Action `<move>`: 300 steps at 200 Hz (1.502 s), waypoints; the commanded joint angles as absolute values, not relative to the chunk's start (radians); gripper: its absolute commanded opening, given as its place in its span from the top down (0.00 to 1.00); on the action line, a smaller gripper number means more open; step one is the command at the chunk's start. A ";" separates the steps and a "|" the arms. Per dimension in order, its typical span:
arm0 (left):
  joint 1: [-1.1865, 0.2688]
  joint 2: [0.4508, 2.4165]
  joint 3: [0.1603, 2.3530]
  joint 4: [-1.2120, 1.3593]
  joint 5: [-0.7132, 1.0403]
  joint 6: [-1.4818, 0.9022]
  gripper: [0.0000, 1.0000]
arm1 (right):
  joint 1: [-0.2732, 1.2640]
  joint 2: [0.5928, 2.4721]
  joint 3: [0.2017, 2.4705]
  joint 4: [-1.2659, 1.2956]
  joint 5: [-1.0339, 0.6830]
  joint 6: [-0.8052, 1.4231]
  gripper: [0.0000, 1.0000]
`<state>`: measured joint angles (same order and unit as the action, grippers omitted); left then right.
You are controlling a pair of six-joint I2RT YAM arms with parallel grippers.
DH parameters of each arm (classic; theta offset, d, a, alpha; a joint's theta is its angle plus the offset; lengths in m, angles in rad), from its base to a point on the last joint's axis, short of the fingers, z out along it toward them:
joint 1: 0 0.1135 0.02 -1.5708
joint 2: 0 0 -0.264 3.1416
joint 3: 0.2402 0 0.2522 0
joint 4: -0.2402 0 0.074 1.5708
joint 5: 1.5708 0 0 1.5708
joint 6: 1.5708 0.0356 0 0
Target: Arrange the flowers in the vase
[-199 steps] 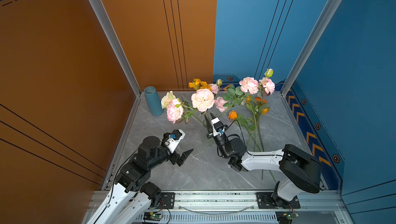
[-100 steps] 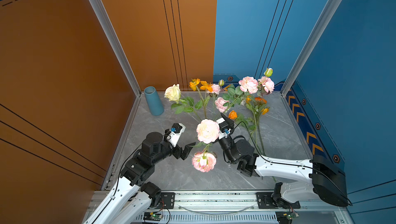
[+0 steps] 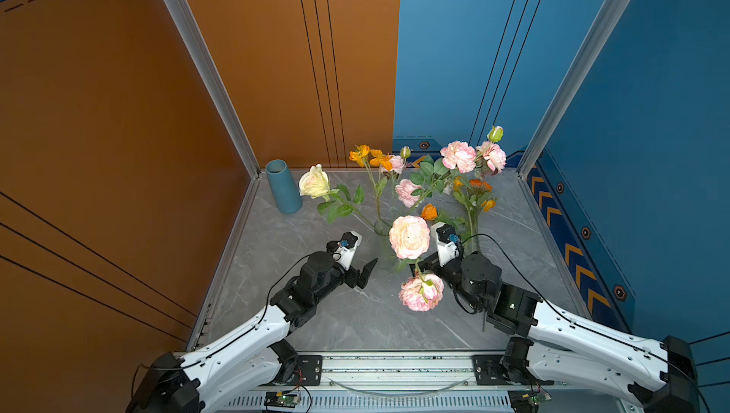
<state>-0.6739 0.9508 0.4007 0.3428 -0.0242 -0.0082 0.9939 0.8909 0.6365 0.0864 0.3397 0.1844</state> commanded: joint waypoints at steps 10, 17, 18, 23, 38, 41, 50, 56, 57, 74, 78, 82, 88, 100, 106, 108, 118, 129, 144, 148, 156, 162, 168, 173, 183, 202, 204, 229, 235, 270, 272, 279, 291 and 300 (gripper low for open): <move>-0.679 1.104 0.374 0.696 -0.030 0.074 0.02 | 0.968 0.877 0.578 -0.081 0.170 0.332 0.00; -0.678 1.133 0.374 0.736 -0.023 0.078 0.02 | 0.967 0.882 0.573 -0.075 0.148 0.334 0.00; -0.677 1.136 0.375 0.741 -0.022 0.078 0.02 | 0.967 0.884 0.573 -0.075 0.146 0.334 0.00; -0.673 1.155 0.379 0.759 -0.013 0.079 0.02 | 0.965 0.888 0.569 -0.069 0.131 0.334 0.00; -0.661 1.207 0.412 0.781 0.021 0.075 0.02 | 0.962 0.909 0.564 -0.040 0.091 0.327 0.00; -0.658 1.219 0.419 0.788 0.030 0.076 0.02 | 0.960 0.914 0.564 -0.032 0.084 0.325 0.00; -0.654 1.252 0.433 0.819 0.055 0.076 0.02 | 0.955 0.929 0.567 -0.017 0.062 0.317 0.00; -0.653 1.272 0.441 0.845 0.062 0.072 0.02 | 0.952 0.939 0.570 -0.009 0.051 0.312 0.00; -0.653 1.276 0.443 0.848 0.064 0.070 0.02 | 0.950 0.942 0.570 -0.009 0.048 0.312 0.00; -0.646 1.331 0.477 0.882 0.093 0.057 0.02 | 0.937 0.968 0.581 -0.003 0.026 0.307 0.00; -0.643 1.342 0.486 0.883 0.105 0.055 0.02 | 0.933 0.971 0.582 -0.003 0.020 0.307 0.00; -0.643 1.354 0.494 0.885 0.119 0.055 0.02 | 0.930 0.975 0.582 -0.002 0.017 0.308 0.00; -0.642 1.369 0.503 0.894 0.133 0.054 0.02 | 0.924 0.978 0.580 0.001 0.011 0.307 0.00; -0.641 1.400 0.519 0.922 0.145 0.045 0.02 | 0.916 0.983 0.573 0.014 0.003 0.308 0.00; -0.639 1.417 0.528 0.936 0.145 0.040 0.02 | 0.911 0.985 0.568 0.020 0.000 0.308 0.00; -0.637 1.423 0.531 0.938 0.146 0.038 0.02 | 0.909 0.985 0.568 0.022 -0.002 0.308 0.00; -0.632 1.450 0.548 0.946 0.154 0.030 0.02 | 0.898 0.987 0.566 0.026 -0.011 0.310 0.00; -0.628 1.477 0.562 0.957 0.163 0.021 0.01 | 0.889 0.989 0.567 0.028 -0.023 0.310 0.00; -0.622 1.512 0.573 0.991 0.184 0.004 0.01 | 0.877 0.991 0.571 0.024 -0.036 0.307 0.00; -0.619 1.520 0.576 0.999 0.192 0.000 0.02 | 0.875 0.991 0.572 0.023 -0.038 0.305 0.00; -0.615 1.537 0.582 1.011 0.207 -0.010 0.05 | 0.869 0.992 0.572 0.023 -0.044 0.304 0.00; -0.613 1.547 0.587 1.019 0.217 -0.014 0.07 | 0.864 0.994 0.572 0.024 -0.047 0.302 0.00; -0.612 1.553 0.590 1.025 0.225 -0.017 0.10 | 0.858 0.996 0.573 0.025 -0.052 0.301 0.00; -0.612 1.559 0.591 1.032 0.229 -0.018 0.12 | 0.852 0.998 0.574 0.026 -0.056 0.301 0.00; -0.612 1.565 0.592 1.045 0.239 -0.021 0.19 | 0.843 1.004 0.575 0.029 -0.067 0.300 0.00; -0.605 1.577 0.605 1.051 0.273 -0.021 0.31 | 0.830 1.020 0.577 0.047 -0.080 0.298 0.00; -0.605 1.578 0.607 1.052 0.278 -0.022 0.32 | 0.828 1.022 0.577 0.048 -0.082 0.298 0.00; -0.596 1.600 0.624 1.083 0.322 -0.026 0.43 | 0.808 1.055 0.595 0.063 -0.111 0.296 0.00; -0.593 1.604 0.633 1.091 0.334 -0.022 0.46 | 0.804 1.063 0.604 0.061 -0.117 0.295 0.00; -0.564 1.627 0.724 1.092 0.394 -0.032 0.68 | 0.752 1.073 0.645 0.042 -0.163 0.292 0.00; -0.563 1.630 0.727 1.092 0.393 -0.032 0.68 | 0.746 1.072 0.645 0.042 -0.163 0.293 0.00; -0.557 1.637 0.753 1.092 0.392 -0.029 0.68 | 0.728 1.065 0.648 0.041 -0.162 0.298 0.00; -0.538 1.659 0.806 1.091 0.394 -0.028 0.69 | 0.675 1.056 0.655 0.045 -0.161 0.319 0.00; -0.519 1.681 0.853 1.077 0.397 -0.030 0.69 | 0.629 1.055 0.666 0.048 -0.175 0.340 0.00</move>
